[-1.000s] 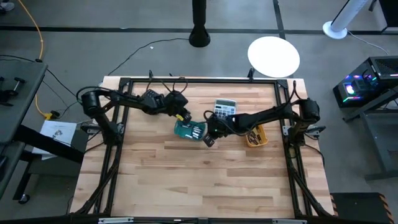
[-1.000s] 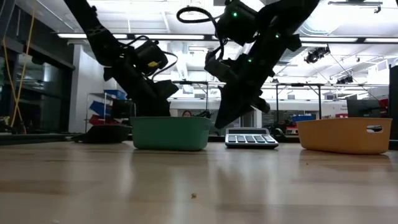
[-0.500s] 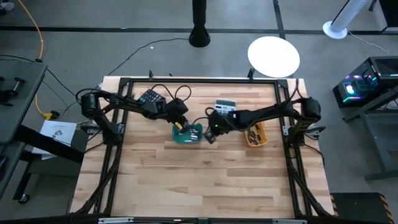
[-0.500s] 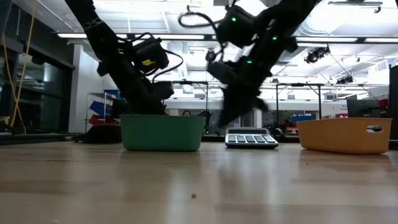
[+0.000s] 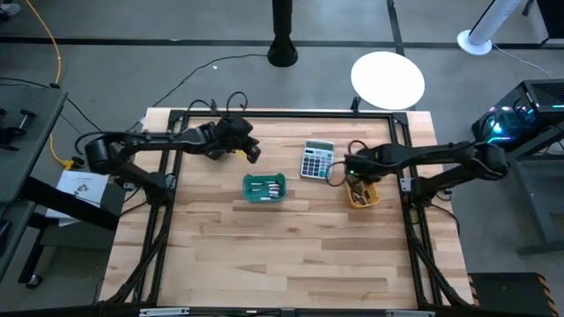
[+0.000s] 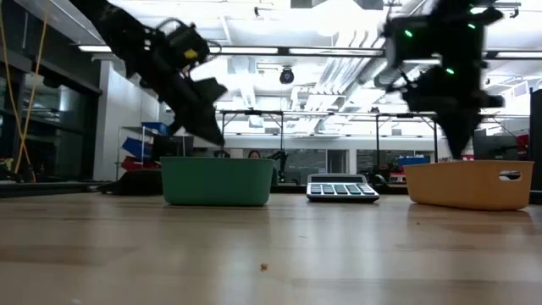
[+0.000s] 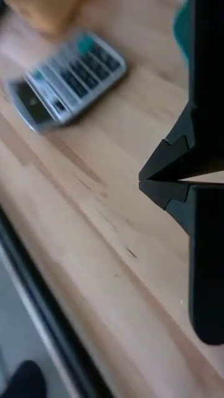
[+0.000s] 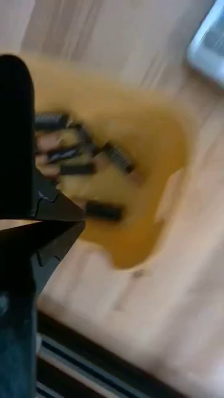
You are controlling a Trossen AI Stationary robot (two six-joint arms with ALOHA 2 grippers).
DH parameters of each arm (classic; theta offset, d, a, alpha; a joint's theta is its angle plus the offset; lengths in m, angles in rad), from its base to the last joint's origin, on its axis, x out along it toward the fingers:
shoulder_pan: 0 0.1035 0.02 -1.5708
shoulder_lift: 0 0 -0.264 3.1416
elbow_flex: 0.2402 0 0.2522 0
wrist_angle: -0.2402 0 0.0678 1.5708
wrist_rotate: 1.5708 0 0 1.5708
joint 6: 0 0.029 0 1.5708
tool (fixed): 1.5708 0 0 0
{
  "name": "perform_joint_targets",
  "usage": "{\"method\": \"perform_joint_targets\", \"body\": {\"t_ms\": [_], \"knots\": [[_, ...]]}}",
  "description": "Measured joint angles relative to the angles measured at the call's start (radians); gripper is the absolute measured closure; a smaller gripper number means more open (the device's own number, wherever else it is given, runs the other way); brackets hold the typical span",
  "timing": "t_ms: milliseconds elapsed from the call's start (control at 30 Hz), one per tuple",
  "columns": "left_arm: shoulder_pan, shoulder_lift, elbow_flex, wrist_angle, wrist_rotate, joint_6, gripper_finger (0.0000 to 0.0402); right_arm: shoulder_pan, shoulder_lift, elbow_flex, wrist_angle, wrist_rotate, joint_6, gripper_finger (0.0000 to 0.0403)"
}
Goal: Sort batteries
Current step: Adjust the bins
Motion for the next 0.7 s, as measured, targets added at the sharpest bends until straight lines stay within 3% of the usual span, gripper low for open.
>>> {"method": "perform_joint_targets", "body": {"t_ms": [400,600,700], "knots": [[-0.145,-0.258,0.000,-0.001,0.007,-0.011,0.0401,-0.068,-0.012,-0.246,0.054,-0.086,0.031,0.0403],[-0.225,-0.420,0.000,-0.045,0.001,-0.061,0.0401,-0.045,-0.012,-0.256,0.213,-0.147,0.053,0.0403],[-0.270,-0.527,0.000,-0.122,-0.060,-0.100,0.0401,-0.027,-0.012,-0.244,0.267,-0.150,0.082,0.0403]]}}
